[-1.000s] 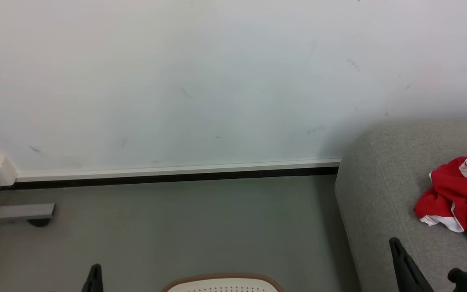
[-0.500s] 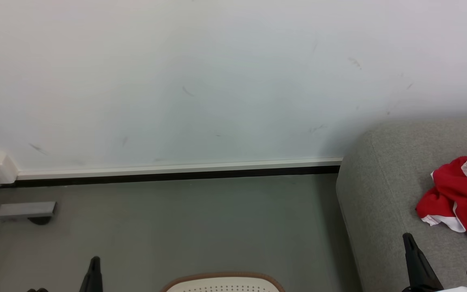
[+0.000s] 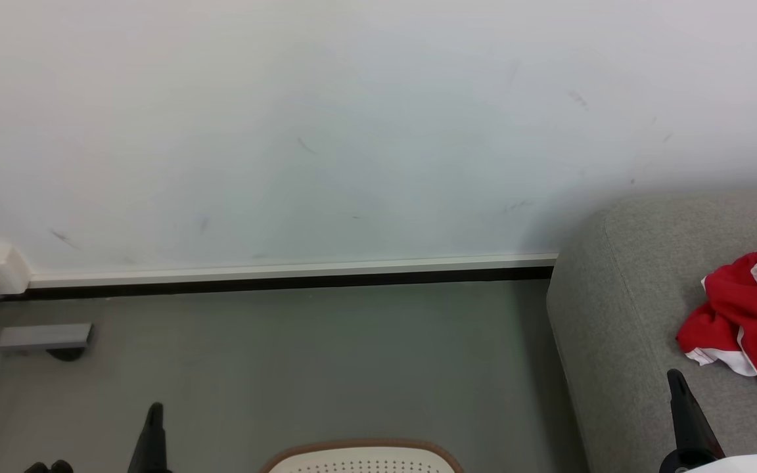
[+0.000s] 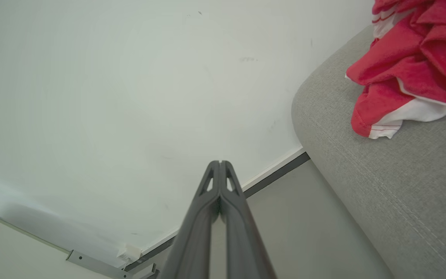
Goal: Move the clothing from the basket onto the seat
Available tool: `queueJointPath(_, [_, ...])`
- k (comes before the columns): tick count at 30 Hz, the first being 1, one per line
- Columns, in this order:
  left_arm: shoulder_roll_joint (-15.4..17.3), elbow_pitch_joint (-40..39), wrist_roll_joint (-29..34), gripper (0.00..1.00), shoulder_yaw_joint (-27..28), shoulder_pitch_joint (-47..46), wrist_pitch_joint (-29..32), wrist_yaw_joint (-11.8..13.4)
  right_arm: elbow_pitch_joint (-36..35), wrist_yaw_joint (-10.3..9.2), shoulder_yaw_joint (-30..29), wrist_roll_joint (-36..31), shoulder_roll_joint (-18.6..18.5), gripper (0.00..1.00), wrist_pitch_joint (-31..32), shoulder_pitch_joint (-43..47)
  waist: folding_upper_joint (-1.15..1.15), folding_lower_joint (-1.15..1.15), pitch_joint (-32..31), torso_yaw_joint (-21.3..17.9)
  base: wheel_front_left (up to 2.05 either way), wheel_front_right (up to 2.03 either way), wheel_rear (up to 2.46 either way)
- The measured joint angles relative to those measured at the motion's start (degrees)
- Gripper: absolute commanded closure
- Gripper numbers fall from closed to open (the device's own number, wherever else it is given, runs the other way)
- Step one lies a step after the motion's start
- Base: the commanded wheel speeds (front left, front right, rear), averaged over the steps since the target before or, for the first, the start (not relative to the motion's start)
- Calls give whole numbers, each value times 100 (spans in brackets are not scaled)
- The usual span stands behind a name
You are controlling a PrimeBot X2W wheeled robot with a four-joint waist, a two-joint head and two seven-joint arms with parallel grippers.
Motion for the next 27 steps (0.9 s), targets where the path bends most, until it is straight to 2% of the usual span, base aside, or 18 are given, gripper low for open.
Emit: queueJointPath(27, [13, -172, -1760, 100, -15, -168, 446, -24, 25, 0, -423, 1468, 159, 100, 446, -127, 0, 0, 56, 42, 0, 0, 0])
